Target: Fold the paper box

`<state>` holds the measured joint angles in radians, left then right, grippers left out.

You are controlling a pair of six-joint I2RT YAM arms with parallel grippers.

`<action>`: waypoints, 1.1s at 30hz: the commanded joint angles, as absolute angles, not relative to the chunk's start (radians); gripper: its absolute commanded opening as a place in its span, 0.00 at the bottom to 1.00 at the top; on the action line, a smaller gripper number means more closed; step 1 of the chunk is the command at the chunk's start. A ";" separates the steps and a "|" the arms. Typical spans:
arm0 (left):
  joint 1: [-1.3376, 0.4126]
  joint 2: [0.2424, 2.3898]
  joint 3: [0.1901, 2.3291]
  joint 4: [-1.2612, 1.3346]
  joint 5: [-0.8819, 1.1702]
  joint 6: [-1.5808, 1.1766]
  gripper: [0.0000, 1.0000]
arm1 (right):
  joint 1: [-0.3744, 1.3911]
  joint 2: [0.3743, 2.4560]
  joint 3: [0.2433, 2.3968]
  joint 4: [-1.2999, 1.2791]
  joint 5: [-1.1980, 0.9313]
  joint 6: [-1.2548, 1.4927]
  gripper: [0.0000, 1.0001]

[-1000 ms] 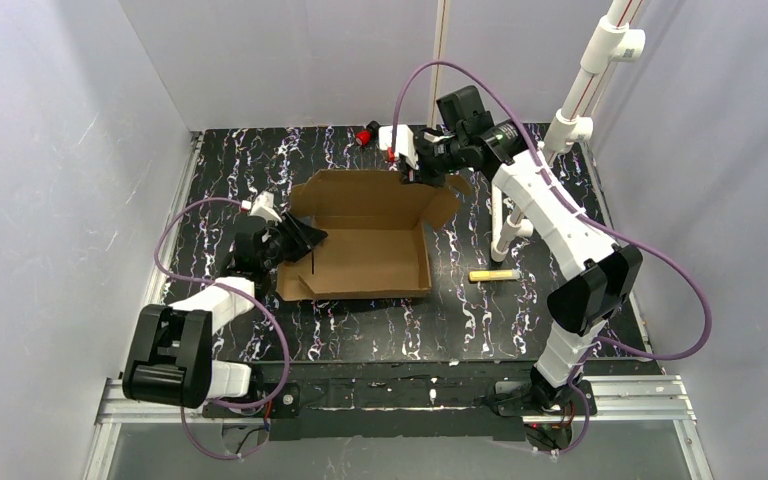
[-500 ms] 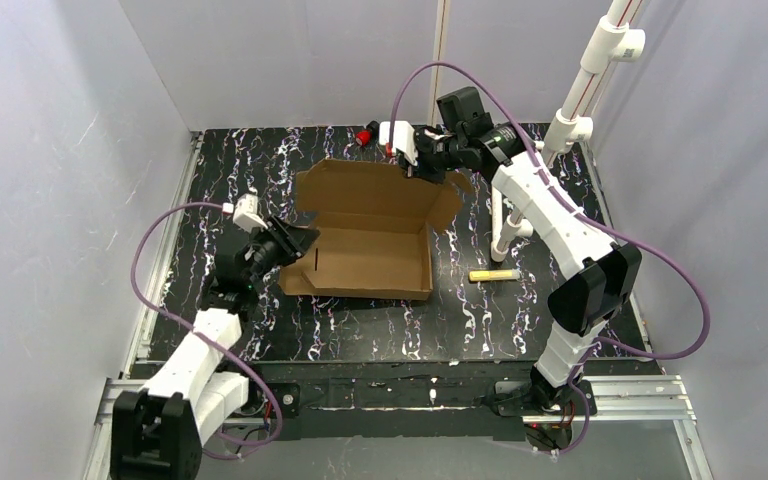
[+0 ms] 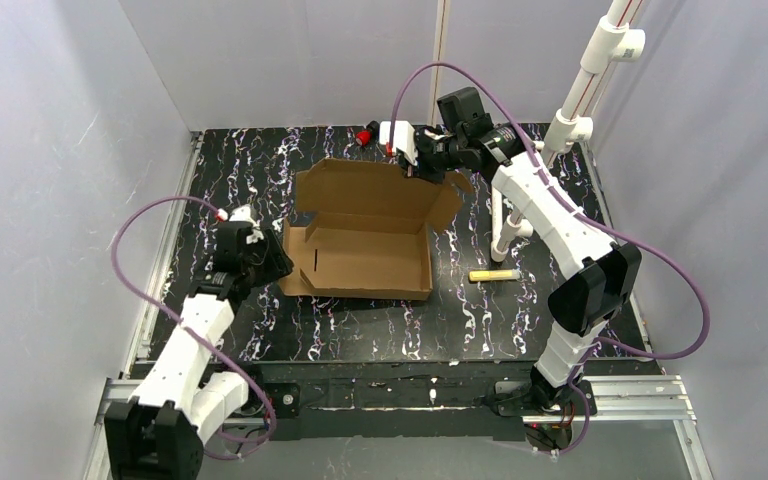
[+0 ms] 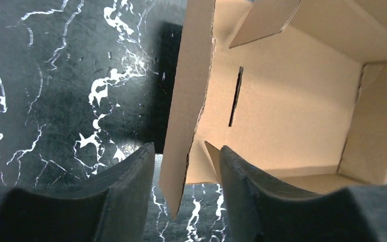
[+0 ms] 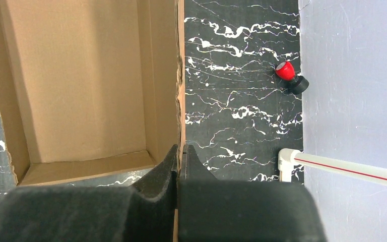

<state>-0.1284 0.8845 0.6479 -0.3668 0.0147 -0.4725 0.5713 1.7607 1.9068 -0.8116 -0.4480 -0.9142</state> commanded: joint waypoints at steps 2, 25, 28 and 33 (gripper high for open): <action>-0.124 1.012 0.715 -0.346 0.107 -0.403 0.35 | 0.568 1.703 1.895 -0.778 -0.479 -0.900 0.01; -0.124 0.891 0.680 -0.232 0.428 -0.402 0.00 | 0.568 1.712 1.838 -0.582 -0.502 -0.653 0.01; -0.125 0.921 0.670 -0.205 0.441 -0.414 0.00 | 0.568 1.716 1.822 -0.563 -0.503 -0.635 0.01; -0.124 0.995 0.687 -0.193 0.453 -0.419 0.00 | 0.568 1.713 1.798 -0.556 -0.518 -0.630 0.01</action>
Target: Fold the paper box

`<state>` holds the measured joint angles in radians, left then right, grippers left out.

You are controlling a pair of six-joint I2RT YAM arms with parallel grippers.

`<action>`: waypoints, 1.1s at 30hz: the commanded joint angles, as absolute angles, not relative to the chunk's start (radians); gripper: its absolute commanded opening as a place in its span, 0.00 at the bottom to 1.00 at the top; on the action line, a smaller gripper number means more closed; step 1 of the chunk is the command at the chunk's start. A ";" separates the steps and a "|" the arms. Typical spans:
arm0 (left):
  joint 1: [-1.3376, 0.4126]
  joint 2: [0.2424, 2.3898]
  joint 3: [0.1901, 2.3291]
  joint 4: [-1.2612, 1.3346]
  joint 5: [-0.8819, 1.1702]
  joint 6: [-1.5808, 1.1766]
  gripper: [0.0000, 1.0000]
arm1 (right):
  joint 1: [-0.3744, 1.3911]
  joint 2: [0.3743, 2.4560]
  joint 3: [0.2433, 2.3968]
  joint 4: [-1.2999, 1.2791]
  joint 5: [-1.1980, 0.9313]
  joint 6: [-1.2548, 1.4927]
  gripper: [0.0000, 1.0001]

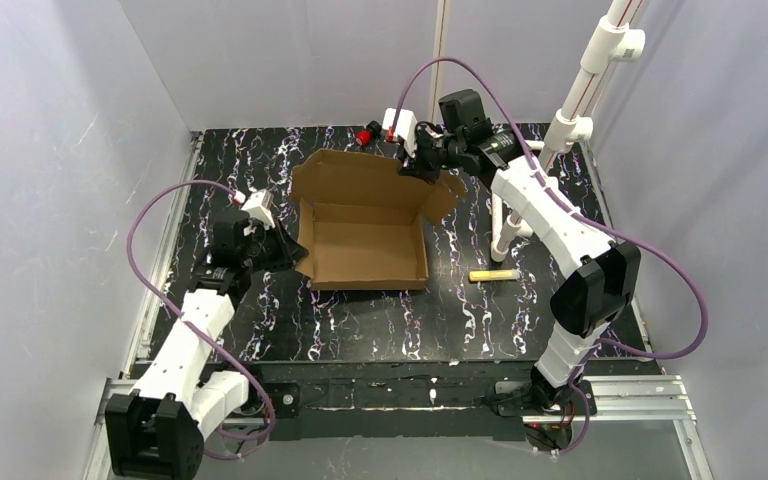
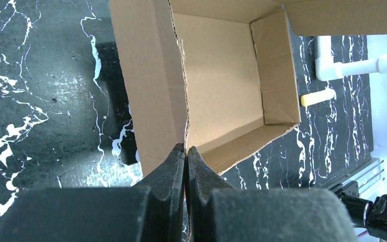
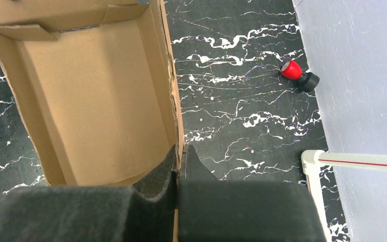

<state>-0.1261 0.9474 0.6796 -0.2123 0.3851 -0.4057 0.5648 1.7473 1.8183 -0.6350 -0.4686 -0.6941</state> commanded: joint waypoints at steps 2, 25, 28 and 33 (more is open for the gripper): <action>-0.124 1.019 0.708 -0.208 0.455 -0.417 0.03 | 0.568 1.709 1.790 -0.554 -0.516 -0.632 0.01; 0.061 1.134 0.651 0.026 0.779 -0.610 0.65 | 0.568 1.692 1.743 -0.551 -0.498 -0.656 0.01; 0.103 1.172 0.654 0.056 0.807 -0.638 0.65 | 0.568 1.692 1.742 -0.551 -0.500 -0.658 0.01; 0.149 1.193 0.671 0.092 0.847 -0.678 0.66 | 0.568 1.696 1.743 -0.554 -0.500 -0.661 0.01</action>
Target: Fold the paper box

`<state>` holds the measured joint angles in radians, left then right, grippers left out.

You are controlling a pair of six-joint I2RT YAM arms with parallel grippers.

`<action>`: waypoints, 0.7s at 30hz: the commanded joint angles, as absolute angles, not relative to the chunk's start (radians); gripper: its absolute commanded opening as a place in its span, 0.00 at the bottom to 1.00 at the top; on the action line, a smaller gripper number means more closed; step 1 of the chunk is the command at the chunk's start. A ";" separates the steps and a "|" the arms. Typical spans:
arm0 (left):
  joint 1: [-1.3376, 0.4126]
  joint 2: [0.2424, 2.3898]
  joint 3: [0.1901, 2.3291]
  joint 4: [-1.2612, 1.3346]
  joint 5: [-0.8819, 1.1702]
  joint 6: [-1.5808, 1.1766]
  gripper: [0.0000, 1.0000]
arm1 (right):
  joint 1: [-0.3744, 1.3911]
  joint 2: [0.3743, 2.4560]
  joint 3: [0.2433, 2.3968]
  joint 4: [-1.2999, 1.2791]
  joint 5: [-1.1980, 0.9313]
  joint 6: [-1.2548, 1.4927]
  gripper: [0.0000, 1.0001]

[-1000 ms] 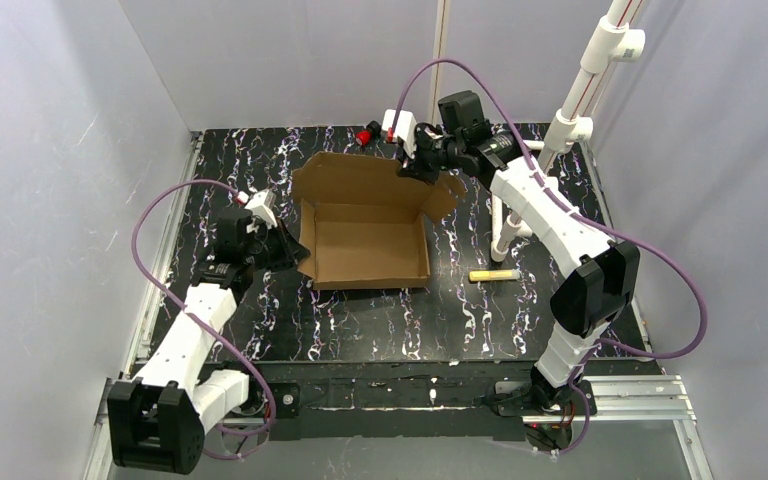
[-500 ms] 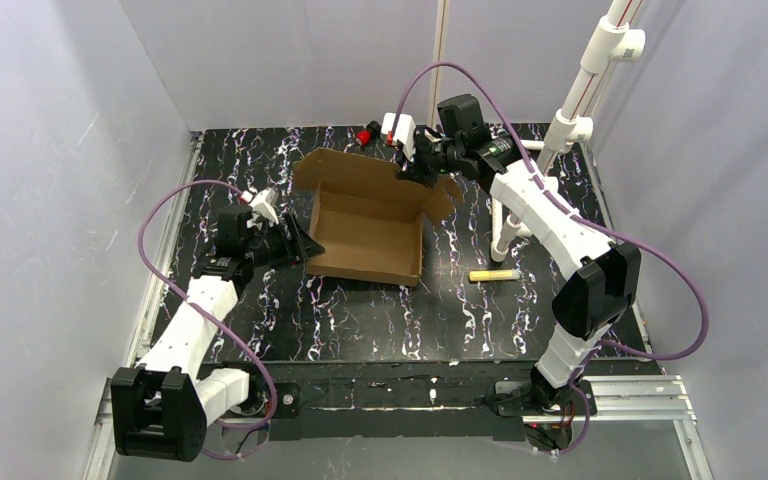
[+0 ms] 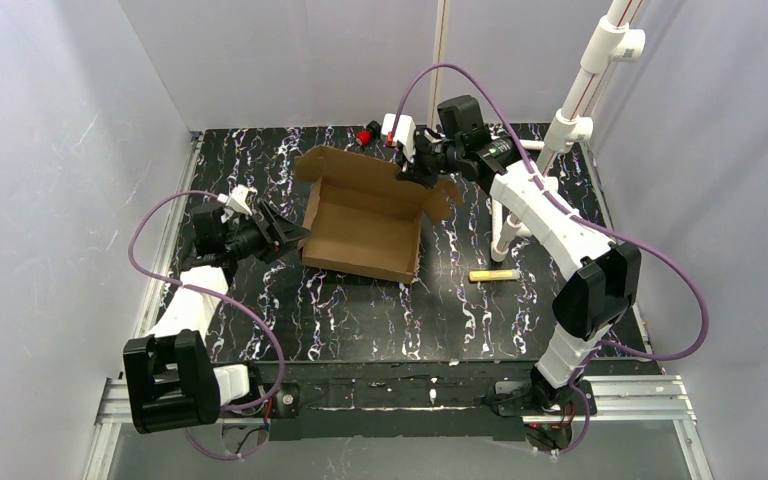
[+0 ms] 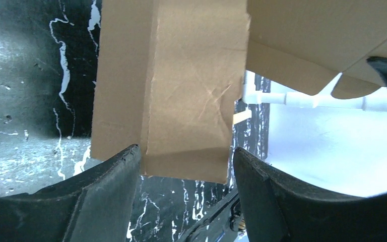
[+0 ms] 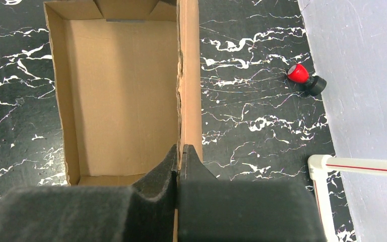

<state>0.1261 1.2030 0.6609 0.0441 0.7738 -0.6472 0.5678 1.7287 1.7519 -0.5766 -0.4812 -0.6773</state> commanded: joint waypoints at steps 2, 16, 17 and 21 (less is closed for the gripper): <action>0.164 1.188 0.677 0.114 0.884 -0.694 0.67 | 0.568 1.697 1.743 -0.555 -0.499 -0.663 0.01; 0.272 1.195 0.735 0.041 0.811 -0.648 0.67 | 0.568 1.693 1.743 -0.555 -0.506 -0.663 0.01; 0.264 1.225 0.746 0.042 0.826 -0.638 0.68 | 0.568 1.694 1.744 -0.555 -0.507 -0.662 0.01; 0.194 1.320 0.800 0.007 0.829 -0.576 0.88 | 0.568 1.702 1.751 -0.559 -0.519 -0.658 0.01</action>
<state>0.2516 1.2572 0.7403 0.0639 0.8120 -0.6495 0.5678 1.7287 1.7519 -0.5766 -0.4824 -0.6773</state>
